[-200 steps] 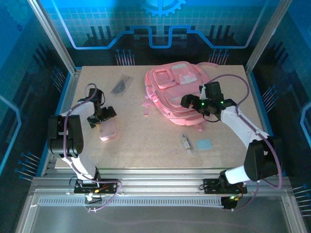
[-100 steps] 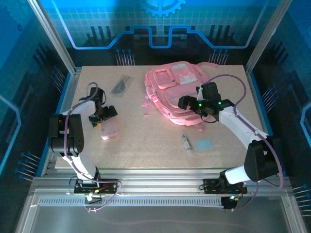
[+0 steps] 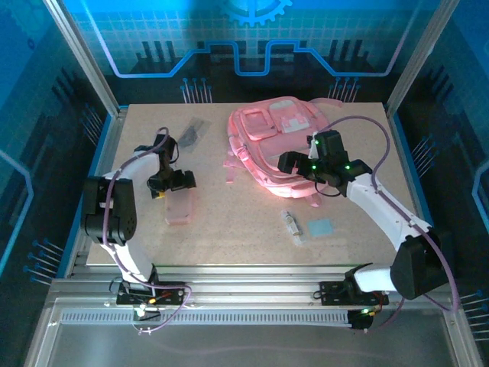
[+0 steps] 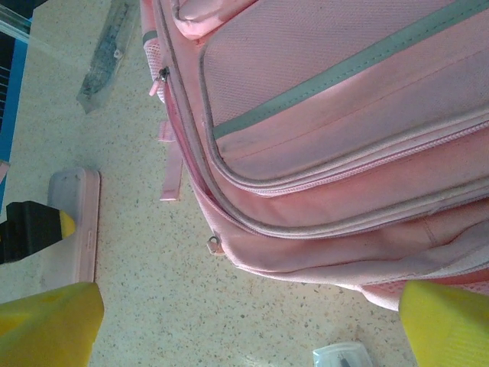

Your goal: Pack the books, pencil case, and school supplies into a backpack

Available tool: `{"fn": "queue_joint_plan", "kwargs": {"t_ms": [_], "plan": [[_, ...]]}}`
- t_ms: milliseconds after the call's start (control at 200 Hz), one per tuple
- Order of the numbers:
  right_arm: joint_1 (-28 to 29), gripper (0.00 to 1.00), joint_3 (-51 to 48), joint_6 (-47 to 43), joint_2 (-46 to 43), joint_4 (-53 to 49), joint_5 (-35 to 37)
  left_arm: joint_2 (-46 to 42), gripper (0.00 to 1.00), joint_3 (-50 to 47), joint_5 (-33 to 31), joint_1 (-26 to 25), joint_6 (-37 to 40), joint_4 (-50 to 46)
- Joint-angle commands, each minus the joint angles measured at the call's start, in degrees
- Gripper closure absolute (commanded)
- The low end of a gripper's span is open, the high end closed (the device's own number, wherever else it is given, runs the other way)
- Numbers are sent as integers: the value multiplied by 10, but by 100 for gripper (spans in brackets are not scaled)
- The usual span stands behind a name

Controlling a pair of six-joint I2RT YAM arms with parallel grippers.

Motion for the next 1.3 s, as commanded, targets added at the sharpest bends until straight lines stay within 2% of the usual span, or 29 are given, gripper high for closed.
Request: {"fn": "queue_joint_plan", "kwargs": {"t_ms": [0,235,405,765,895,1296], "plan": [[7,0,6,-2,-16,-20,21,2,1,28,6,-19,58,-53],[8,0,-2,6,-13,1,16,35,1,50,23,-21,114,-60],[8,0,0,1,-13,1,16,67,1,50,-34,-20,117,-56],[8,0,-2,3,-5,6,14,-15,1,30,-79,-20,107,-48],[12,0,1,5,-2,9,14,-17,1,26,-96,-16,111,-46],[17,0,-3,3,-8,11,20,53,1,24,-72,5,115,-28]]}}
